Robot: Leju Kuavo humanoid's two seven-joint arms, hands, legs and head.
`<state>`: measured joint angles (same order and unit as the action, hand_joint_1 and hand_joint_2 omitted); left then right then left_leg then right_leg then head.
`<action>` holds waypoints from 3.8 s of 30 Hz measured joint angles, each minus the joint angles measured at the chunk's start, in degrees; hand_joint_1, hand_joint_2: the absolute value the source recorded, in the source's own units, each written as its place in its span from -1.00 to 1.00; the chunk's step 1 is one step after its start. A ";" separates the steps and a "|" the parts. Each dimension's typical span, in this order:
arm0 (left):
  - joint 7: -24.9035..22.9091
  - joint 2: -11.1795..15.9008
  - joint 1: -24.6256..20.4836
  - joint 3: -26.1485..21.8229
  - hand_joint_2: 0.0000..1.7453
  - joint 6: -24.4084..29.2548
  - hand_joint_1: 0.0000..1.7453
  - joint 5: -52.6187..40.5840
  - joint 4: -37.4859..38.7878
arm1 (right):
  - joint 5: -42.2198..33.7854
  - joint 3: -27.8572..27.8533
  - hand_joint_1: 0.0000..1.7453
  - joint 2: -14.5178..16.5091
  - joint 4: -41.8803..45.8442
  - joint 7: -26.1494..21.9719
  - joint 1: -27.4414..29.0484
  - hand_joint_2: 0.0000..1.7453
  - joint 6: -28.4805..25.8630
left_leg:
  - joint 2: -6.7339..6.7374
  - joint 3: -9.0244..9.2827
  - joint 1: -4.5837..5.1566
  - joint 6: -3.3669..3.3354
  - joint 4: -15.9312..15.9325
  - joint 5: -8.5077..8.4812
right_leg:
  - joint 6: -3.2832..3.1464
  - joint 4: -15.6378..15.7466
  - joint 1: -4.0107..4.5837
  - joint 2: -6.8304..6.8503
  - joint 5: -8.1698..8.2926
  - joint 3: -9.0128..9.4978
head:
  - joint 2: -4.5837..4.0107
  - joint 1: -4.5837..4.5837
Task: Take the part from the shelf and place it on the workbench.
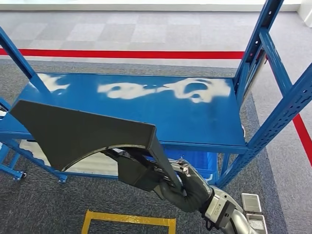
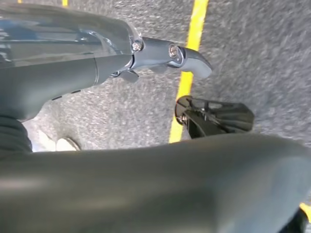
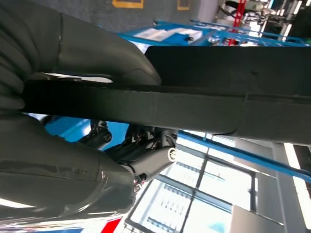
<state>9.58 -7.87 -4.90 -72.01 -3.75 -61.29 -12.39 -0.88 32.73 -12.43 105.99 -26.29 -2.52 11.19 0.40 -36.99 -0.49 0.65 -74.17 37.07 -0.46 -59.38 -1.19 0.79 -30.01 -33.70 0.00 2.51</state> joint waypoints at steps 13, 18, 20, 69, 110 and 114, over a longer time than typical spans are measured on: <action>-0.51 0.17 -0.37 1.33 1.00 -0.37 -1.00 -0.91 0.00 | 2.01 -0.84 1.00 -1.03 1.58 -0.07 1.35 1.00 0.77 | 0.25 7.96 1.11 -3.52 18.78 -7.08 | 2.29 -12.45 0.05 -0.50 -7.78 -5.48 | 0.00 -0.11; 0.06 0.03 -0.40 1.40 1.00 -0.28 -1.00 -0.98 0.01 | 3.95 -0.84 1.00 -1.65 1.59 0.26 1.07 1.00 1.26 | 0.11 3.70 1.16 -3.01 16.48 -8.27 | 2.18 -5.28 0.11 -1.64 -2.82 2.91 | 0.00 -0.10; 0.39 -0.16 -0.61 1.42 1.00 -0.09 -1.00 -0.98 0.02 | 4.46 -0.83 1.00 -1.94 1.56 0.44 0.83 1.00 1.49 | -0.31 2.75 1.11 -2.47 15.85 -8.85 | 1.83 0.18 0.27 -2.70 -3.05 6.15 | 0.01 -0.09; 1.90 0.08 -0.36 1.39 1.00 1.16 -1.00 -0.03 0.17 | 6.69 3.46 1.00 -2.77 0.41 -0.61 -4.87 1.00 1.52 | 1.82 3.39 1.04 -1.38 15.40 -7.78 | 2.50 0.49 -0.63 6.00 -3.48 3.88 | 0.00 0.27; 2.73 1.03 -0.54 1.34 1.00 0.60 -1.00 -0.13 0.20 | 6.20 4.21 1.00 -2.87 -0.20 -1.28 -3.91 1.00 0.34 | -5.63 2.75 0.91 -2.42 14.64 -8.22 | 2.07 -3.72 -0.42 -4.10 -2.34 0.03 | 0.01 0.18; 2.67 1.09 -0.38 1.34 1.00 0.60 -1.00 -0.13 0.21 | 6.32 4.20 1.00 -2.83 -0.14 -1.31 -3.67 1.00 0.16 | -8.24 1.88 0.47 -1.21 14.28 -8.17 | 1.36 -0.87 -0.41 -4.94 -1.69 1.04 | 0.00 0.16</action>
<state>12.26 -6.78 -5.28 -70.66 -3.15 -61.42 -12.18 5.44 36.92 -15.26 105.86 -27.61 -6.19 11.34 -7.84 -35.11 -0.02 -0.56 -59.89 28.90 0.91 -60.25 -1.60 -4.15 -31.70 -32.67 0.00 2.67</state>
